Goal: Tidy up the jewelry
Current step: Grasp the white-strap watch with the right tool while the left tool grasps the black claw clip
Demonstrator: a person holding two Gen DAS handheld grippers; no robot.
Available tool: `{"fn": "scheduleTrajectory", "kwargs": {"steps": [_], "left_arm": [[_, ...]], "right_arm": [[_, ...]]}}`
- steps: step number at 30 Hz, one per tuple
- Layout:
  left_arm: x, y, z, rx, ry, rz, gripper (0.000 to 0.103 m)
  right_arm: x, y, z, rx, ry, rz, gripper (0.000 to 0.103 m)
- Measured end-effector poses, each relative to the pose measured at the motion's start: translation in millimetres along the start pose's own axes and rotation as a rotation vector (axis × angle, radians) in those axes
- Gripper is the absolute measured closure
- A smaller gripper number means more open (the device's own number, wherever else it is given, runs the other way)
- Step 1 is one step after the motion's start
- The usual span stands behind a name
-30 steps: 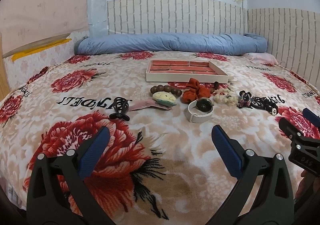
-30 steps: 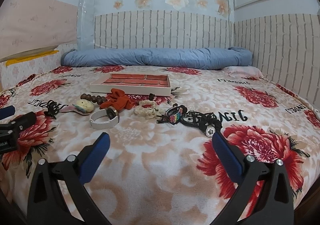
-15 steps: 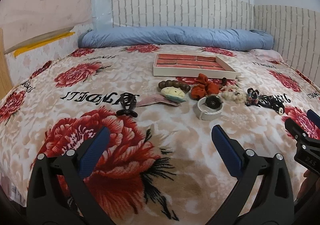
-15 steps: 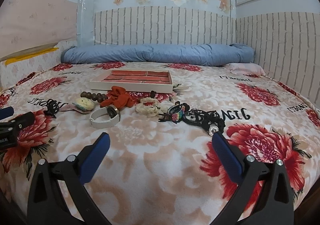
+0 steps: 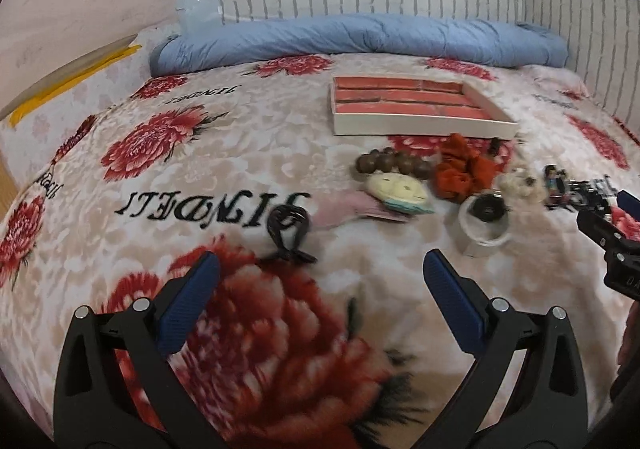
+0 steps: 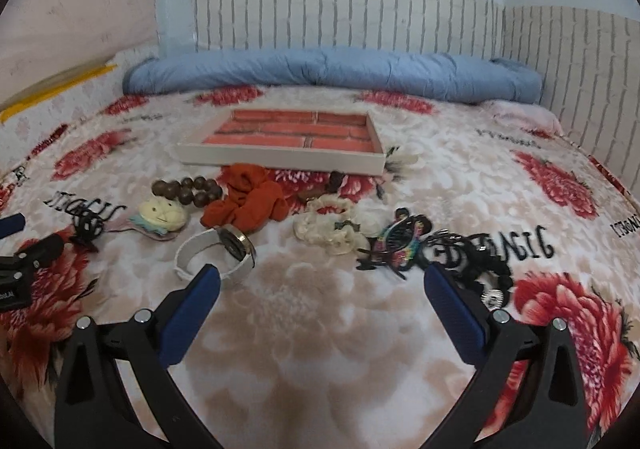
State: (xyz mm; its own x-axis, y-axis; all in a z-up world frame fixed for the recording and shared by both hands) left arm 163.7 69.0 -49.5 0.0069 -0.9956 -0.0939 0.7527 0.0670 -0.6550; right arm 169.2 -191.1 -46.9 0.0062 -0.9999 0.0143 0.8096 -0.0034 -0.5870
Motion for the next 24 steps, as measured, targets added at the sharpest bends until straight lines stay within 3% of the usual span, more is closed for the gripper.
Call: {"fn": "scheduleTrajectory", "kwargs": {"steps": [7, 16, 20, 22, 24], "left_arm": [[-27, 34, 12, -0.031, -0.008, 0.018, 0.005], [-53, 74, 4, -0.125, -0.059, -0.011, 0.005], [-57, 82, 5, -0.123, -0.061, -0.006, 0.005], [-56, 84, 6, -0.117, -0.058, -0.007, 0.006], [-54, 85, 7, -0.114, -0.053, -0.010, 0.014]], "right_arm": [[-16, 53, -5, -0.152, 0.040, 0.008, 0.004], [-39, 78, -5, -0.226, 0.084, 0.036, 0.004], [-48, 89, -11, -0.262, 0.048, 0.014, 0.004], [-48, 91, -12, -0.272, 0.050, 0.013, 0.011], [-48, 94, -12, -0.286, 0.063, 0.019, 0.019]]}}
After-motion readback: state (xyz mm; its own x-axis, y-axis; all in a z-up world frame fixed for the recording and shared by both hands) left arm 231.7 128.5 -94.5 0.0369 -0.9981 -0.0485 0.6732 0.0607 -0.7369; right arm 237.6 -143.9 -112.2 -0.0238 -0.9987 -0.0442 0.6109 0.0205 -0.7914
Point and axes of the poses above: each gripper's, at about its wrist camera, not at the fingertips, and y roughly the way its jaws point, x to its right, z to its top, the point moved 6 cm from there along y, roughly the way its jaws point, and after that the axes turned 1 degree about y, right-handed, at the moved point
